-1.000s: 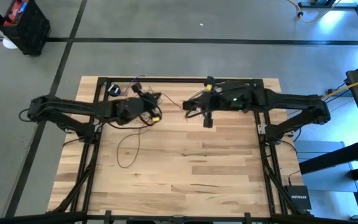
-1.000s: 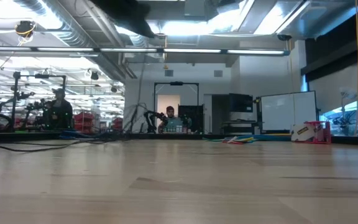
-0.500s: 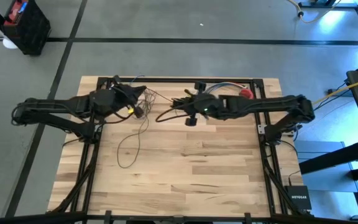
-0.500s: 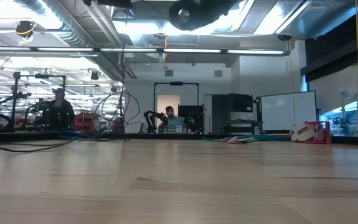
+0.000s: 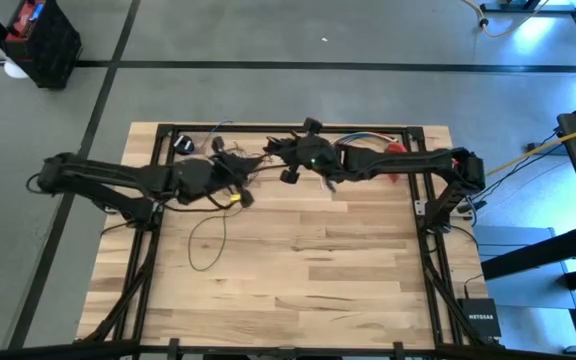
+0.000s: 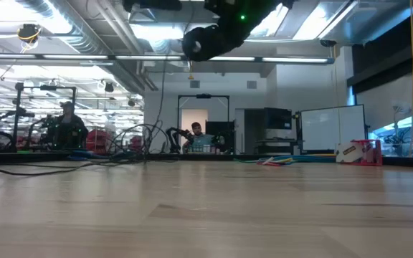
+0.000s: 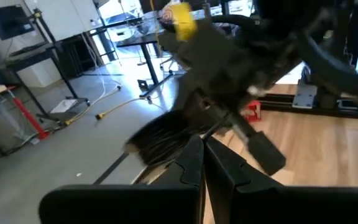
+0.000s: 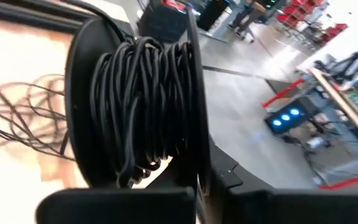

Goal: Coiling cords

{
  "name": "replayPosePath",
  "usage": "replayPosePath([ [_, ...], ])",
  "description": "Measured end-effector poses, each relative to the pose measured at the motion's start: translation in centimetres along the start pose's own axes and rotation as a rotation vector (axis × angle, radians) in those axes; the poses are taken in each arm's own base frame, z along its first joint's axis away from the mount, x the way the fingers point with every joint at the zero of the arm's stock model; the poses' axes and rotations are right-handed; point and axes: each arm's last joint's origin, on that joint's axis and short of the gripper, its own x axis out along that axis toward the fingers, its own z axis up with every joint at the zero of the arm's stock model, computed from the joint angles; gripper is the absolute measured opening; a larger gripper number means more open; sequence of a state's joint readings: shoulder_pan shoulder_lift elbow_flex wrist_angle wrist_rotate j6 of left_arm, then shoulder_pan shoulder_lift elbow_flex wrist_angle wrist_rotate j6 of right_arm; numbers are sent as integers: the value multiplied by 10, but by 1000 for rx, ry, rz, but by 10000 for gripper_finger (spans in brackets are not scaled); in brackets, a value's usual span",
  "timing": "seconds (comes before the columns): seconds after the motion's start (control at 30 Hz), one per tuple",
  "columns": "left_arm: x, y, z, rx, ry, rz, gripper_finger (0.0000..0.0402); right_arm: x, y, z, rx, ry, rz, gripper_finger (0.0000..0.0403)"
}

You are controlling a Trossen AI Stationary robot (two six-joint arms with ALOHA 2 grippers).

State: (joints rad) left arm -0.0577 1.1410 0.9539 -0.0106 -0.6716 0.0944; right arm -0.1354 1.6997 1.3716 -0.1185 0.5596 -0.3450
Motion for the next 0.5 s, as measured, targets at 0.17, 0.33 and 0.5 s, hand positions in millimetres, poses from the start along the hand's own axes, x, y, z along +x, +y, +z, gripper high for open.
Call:
replayPosePath([
  [0.17, 22, -19, -10, 43, 6, 0, 1, 1, 0, 2, 45, -38, 66, 3],
  [0.33, 39, -33, -21, 89, 19, -1, 1, 0, 1, 4, 58, -62, 98, 3],
  [0.5, 52, -39, -30, 123, 45, 8, 1, -2, 0, 7, 81, -97, 141, 3],
])
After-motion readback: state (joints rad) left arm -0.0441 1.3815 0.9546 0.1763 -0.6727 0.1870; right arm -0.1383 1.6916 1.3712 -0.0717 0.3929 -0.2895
